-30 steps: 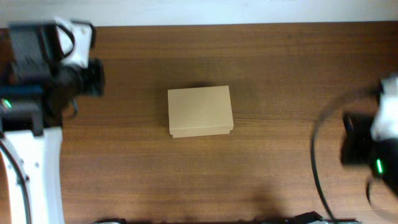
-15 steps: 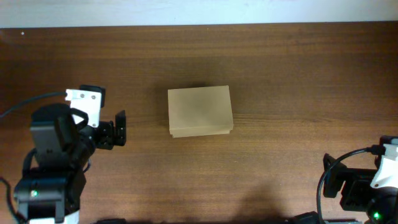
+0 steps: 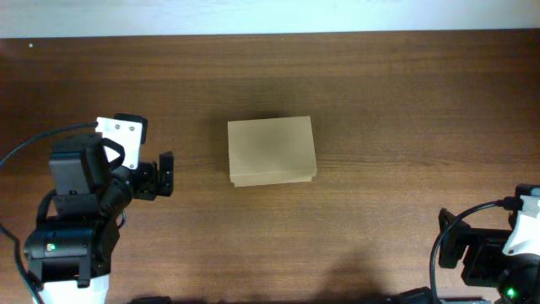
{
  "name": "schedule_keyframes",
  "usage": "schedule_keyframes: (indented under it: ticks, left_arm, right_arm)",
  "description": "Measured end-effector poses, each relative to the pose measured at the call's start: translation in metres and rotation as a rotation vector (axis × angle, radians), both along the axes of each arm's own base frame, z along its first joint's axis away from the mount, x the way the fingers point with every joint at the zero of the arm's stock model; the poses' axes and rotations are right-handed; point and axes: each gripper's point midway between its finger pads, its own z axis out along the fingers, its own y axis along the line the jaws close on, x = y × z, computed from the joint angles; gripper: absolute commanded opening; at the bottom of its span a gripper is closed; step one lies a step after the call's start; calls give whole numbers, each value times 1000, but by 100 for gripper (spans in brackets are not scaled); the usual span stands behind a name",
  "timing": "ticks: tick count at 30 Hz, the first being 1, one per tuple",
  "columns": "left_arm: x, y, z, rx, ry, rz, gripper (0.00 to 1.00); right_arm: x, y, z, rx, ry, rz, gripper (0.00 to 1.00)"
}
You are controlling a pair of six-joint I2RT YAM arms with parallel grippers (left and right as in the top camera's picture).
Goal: Pack container
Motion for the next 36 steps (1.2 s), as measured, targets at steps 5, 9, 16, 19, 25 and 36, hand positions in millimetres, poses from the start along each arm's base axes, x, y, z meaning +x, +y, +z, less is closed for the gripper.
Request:
schedule_keyframes:
  ticks: [5, 9, 16, 19, 25, 36]
  left_arm:
    - [0, 0, 0, 0, 0, 0, 99]
    - [0, 0, 0, 0, 0, 0, 99]
    - [0, 0, 0, 0, 1, 0, 100]
    - [0, 0, -1, 0, 3, 0, 100]
    - [0, 0, -2, 0, 6, 0, 100]
    - [0, 0, -2, 0, 5, 0, 100]
  right_arm:
    - [0, -1, 0, 0, 1, -7, 99]
    - [0, -16, -2, -13, -26, -105, 99]
    - [0, -45, -20, -1, -262, -315, 99]
    - [8, -48, -59, 43, -324, -364, 99]
    - [41, -46, -174, 122, -295, -391, 99]
    - [51, -45, -279, 120, -155, -407, 99]
